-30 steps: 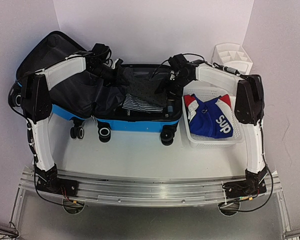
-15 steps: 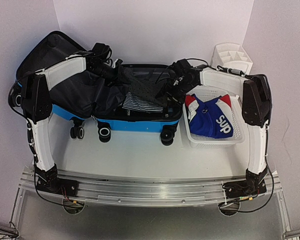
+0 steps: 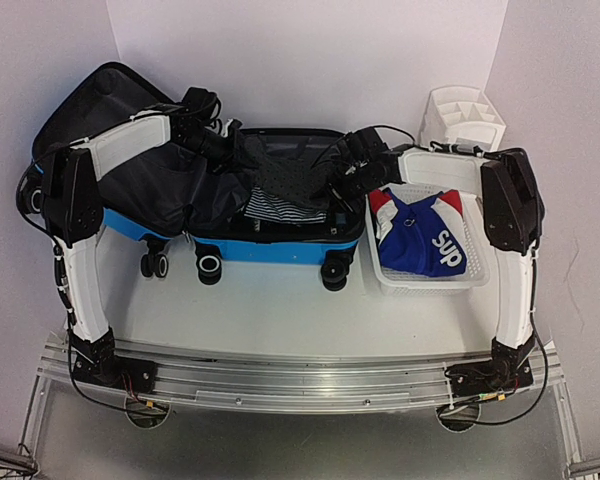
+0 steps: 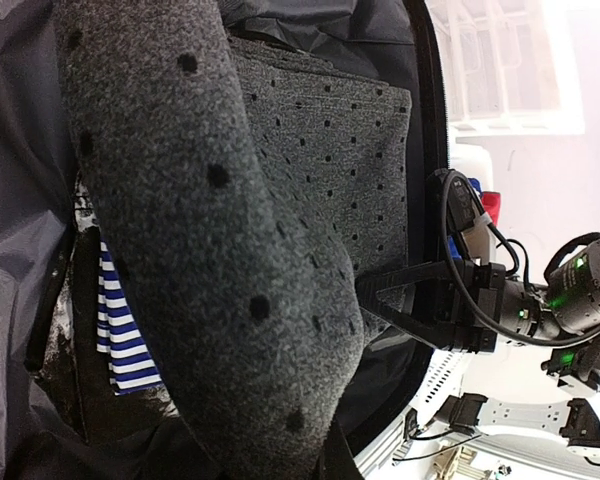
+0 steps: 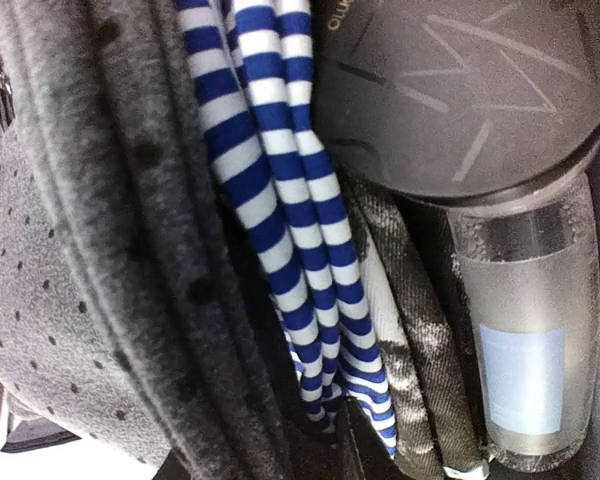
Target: Open, take out, and arrange the luggage
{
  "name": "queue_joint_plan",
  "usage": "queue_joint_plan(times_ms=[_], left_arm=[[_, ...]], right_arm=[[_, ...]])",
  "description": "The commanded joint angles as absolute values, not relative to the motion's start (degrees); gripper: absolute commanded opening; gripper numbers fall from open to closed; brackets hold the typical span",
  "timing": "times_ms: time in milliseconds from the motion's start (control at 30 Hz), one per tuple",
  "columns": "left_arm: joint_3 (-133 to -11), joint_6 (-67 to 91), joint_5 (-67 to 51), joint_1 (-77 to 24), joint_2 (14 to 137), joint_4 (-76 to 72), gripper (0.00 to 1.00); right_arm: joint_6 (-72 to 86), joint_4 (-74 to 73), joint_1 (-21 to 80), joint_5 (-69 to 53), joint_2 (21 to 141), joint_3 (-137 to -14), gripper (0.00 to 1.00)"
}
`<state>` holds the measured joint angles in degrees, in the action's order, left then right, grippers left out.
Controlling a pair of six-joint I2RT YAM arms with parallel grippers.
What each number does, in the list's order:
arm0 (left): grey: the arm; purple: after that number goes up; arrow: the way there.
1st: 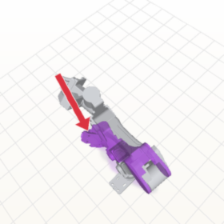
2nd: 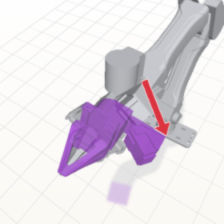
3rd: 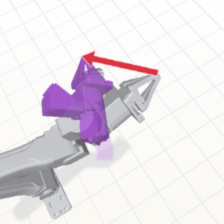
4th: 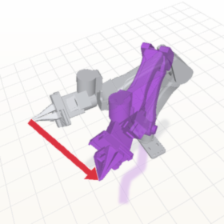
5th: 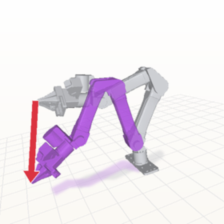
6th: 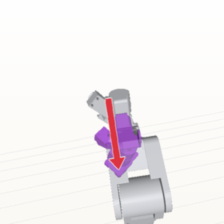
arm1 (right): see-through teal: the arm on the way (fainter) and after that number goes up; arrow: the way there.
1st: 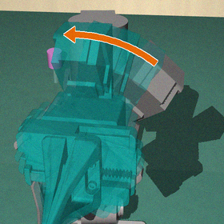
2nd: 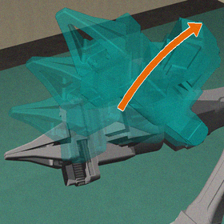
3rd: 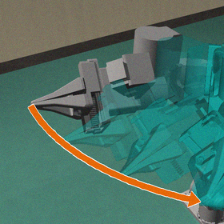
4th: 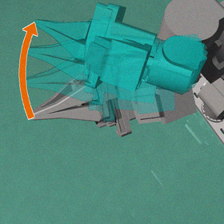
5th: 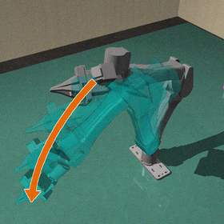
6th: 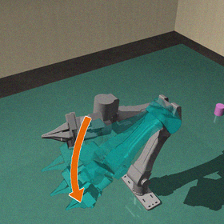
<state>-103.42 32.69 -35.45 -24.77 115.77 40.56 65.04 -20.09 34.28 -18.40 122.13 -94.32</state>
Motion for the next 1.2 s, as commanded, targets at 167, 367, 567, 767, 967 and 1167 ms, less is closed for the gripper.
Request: queue_joint_plan(times_ms=[167, 367, 567, 767, 967, 1167], left_arm=[[-104.85, 30.81, -35.4, -24.7, 111.44, 39.6, 0.0], [-105.2, 30.67, -35.42, -24.7, 111.69, 39.63, 0.0], [-105.3, 30.78, -35.51, -24.7, 111.89, 39.52, 0.0], [-104.67, 30.83, -35.6, -24.72, 111.96, 39.37, 0.0], [-103.69, 30.94, -35.61, -24.7, 111.73, 39.12, 0.0], [-103.65, 31.08, -35.78, -24.7, 112.03, 39.02, 0.0]], right_arm=[[60.24, -27.22, 34.4, -13.91, 119.83, -98.69, 0.22], [56.0, -34.17, 35.53, -11.08, 121.08, -106.05, 0.28], [56.14, -34.25, 36.29, -13.01, 123.73, -109.38, 0.27], [56.25, -34.23, 36.31, -13.79, 126.32, -110.15, 0.27], [56.52, -34.24, 36.3, -13.83, 127.8, -107.26, 0.29], [55.82, -34.19, 36.27, -15.32, 129.88, -109.5, 0.21]])
